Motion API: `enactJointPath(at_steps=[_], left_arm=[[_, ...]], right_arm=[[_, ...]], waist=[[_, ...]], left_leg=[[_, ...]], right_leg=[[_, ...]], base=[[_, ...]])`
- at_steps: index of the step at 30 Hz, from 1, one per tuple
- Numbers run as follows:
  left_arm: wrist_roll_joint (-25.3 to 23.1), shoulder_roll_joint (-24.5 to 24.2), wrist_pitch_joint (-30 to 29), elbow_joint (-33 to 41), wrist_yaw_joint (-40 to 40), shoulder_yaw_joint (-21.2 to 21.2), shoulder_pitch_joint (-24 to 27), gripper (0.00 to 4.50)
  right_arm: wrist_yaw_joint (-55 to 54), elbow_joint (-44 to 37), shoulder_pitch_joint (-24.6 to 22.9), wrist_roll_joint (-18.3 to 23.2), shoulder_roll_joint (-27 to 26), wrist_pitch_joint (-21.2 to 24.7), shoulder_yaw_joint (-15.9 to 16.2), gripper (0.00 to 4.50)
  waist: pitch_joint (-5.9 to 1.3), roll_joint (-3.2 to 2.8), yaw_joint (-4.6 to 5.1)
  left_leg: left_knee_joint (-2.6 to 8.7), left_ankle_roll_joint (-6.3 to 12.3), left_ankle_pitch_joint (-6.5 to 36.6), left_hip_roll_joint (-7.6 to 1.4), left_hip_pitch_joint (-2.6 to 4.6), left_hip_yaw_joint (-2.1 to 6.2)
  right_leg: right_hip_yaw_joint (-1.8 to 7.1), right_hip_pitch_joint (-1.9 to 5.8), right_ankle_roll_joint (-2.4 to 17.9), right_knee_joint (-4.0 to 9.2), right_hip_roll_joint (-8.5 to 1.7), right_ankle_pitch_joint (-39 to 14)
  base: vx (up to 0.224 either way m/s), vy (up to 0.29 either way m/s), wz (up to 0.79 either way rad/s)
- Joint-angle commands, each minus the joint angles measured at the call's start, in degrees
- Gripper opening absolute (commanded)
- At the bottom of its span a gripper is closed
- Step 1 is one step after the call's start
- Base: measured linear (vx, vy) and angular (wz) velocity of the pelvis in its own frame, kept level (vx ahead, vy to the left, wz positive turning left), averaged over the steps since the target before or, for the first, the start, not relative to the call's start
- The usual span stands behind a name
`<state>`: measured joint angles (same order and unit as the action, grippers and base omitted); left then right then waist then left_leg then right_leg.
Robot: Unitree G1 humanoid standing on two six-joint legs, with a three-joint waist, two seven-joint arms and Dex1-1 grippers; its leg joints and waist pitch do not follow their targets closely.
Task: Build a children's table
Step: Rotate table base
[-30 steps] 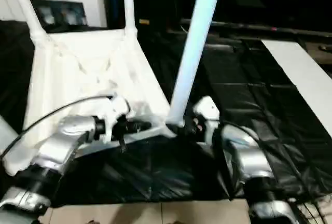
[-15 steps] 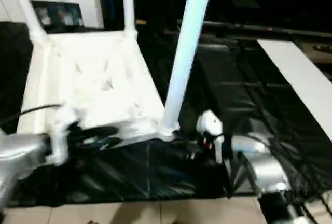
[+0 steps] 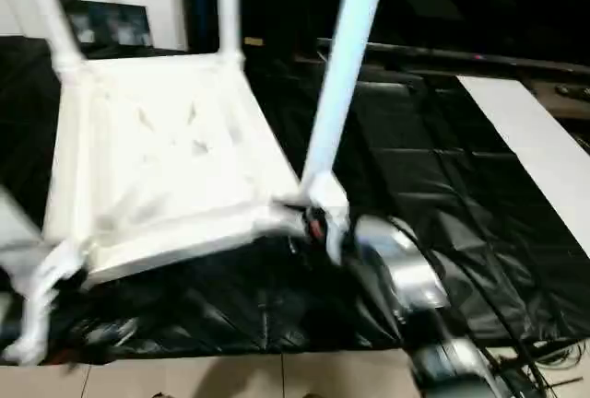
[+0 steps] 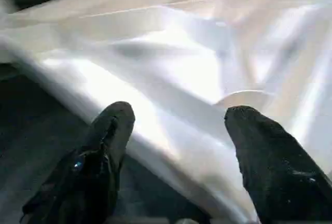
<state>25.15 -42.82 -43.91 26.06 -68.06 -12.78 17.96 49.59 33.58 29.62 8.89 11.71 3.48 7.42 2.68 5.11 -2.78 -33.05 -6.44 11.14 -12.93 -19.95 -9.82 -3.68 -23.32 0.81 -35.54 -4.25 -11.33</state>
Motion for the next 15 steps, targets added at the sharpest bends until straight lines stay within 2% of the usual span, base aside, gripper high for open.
enactJointPath(at_steps=[1,2,4,5,7,9,10,11,12,13,14,15], left_arm=[[1.62,-1.03,-0.45,2.34,-1.44,-2.48,1.51,2.95],[1.86,-2.04,-0.26,2.99,-2.51,-4.41,4.20,3.18],[1.89,-2.33,0.08,3.23,-3.10,-5.38,5.51,3.15],[2.16,-2.47,0.86,3.65,-3.96,-7.55,7.62,3.27],[1.13,-1.68,4.10,2.22,-3.57,-10.25,7.43,3.61],[0.85,-1.55,5.88,1.44,-2.98,-11.03,7.15,3.62],[0.59,-0.80,8.86,-0.31,-1.95,-11.99,5.48,3.67],[0.89,1.16,14.69,-4.15,0.34,-13.68,0.81,3.85],[2.52,2.39,14.95,-5.90,1.52,-14.83,-2.04,4.03],[2.52,2.39,14.95,-5.90,1.52,-14.83,-2.04,4.03],[4.77,3.45,14.58,-7.26,2.43,-15.90,-4.50,4.11],[5.75,3.98,14.60,-7.90,2.65,-16.24,-5.64,4.15]], right_arm=[[-4.70,3.31,1.90,-1.00,0.37,-1.27,-2.78,3.27],[-8.13,6.85,3.77,-1.67,0.26,-3.39,-3.91,3.27],[-10.14,8.49,4.63,-1.82,0.23,-3.59,-4.56,3.27],[-13.57,11.05,5.80,-2.45,0.62,-5.05,-5.10,3.27],[-16.89,13.23,6.56,-3.19,1.43,-6.26,-5.54,3.27],[-17.86,14.62,7.04,-3.53,1.60,-7.37,-5.62,3.27],[-18.52,15.59,7.23,-3.71,1.81,-8.01,-5.75,3.27],[-18.00,16.36,7.02,-3.66,1.83,-9.27,-6.02,3.27],[-16.70,15.61,6.45,-3.33,1.74,-9.09,-6.00,3.27],[-16.70,15.61,6.45,-3.33,1.74,-9.09,-6.00,3.27],[-15.03,15.38,6.08,-2.81,1.43,-8.89,-6.01,3.27],[-14.00,14.88,5.72,-2.38,1.27,-8.23,-6.00,3.27]], waist=[[-2.45,-1.64,0.16],[-2.45,-1.72,0.11],[-2.38,-1.60,0.09],[-2.29,-1.45,0.13],[-2.28,-1.49,0.04],[-2.28,-1.32,-0.20],[-2.28,-1.07,-0.21],[-2.24,-0.99,-0.39],[-2.39,-0.95,-0.43],[-2.46,-1.11,-0.56],[-2.60,-0.93,-0.30],[-2.50,-0.93,-0.18]], left_leg=[[4.07,0.03,12.83,-0.39,0.47,-0.59],[4.05,0.05,12.83,-0.39,0.56,-0.65],[4.10,-0.05,12.97,-0.37,0.39,-0.62],[4.07,-0.23,13.74,-0.36,0.38,-0.64],[4.01,-0.31,14.06,-0.30,0.52,-0.70],[3.90,-0.19,14.39,-0.26,0.71,-0.79],[3.88,-0.01,14.51,-0.22,0.58,-0.81],[3.89,0.17,14.86,-0.16,0.63,-0.80],[3.79,0.09,14.81,-0.09,0.77,-0.85],[3.72,-0.06,14.34,-0.08,0.81,-0.84],[3.79,-0.26,12.87,-0.15,-0.01,-0.52],[3.88,-0.48,12.65,-0.16,-0.29,-0.39]], right_leg=[[2.64,2.03,10.75,4.04,-2.14,-11.66],[2.65,2.00,10.77,4.01,-2.05,-10.99],[2.63,2.11,10.73,3.89,-2.07,-10.70],[2.61,2.03,10.40,3.91,-2.10,-11.55],[2.67,1.92,10.03,4.03,-2.04,-11.78],[2.67,1.78,9.70,4.09,-1.99,-11.56],[2.70,1.88,9.43,4.08,-1.94,-11.37],[2.69,1.84,9.11,4.22,-1.94,-11.77],[2.73,1.88,9.07,4.07,-1.91,-11.42],[2.79,1.88,9.31,3.93,-1.99,-10.59],[2.77,2.62,9.64,3.32,-2.14,-8.80],[2.73,2.73,9.47,3.27,-2.12,-9.06]], base=[[0.000,0.000,0.00],[0.000,0.000,0.00],[0.000,0.000,0.00],[0.000,0.000,0.00],[0.000,0.000,0.00],[0.000,0.000,0.00],[0.000,0.000,0.00],[0.000,0.000,0.00],[0.000,0.000,0.00],[0.000,0.000,0.00],[0.000,0.000,0.00],[0.000,0.000,0.00]])
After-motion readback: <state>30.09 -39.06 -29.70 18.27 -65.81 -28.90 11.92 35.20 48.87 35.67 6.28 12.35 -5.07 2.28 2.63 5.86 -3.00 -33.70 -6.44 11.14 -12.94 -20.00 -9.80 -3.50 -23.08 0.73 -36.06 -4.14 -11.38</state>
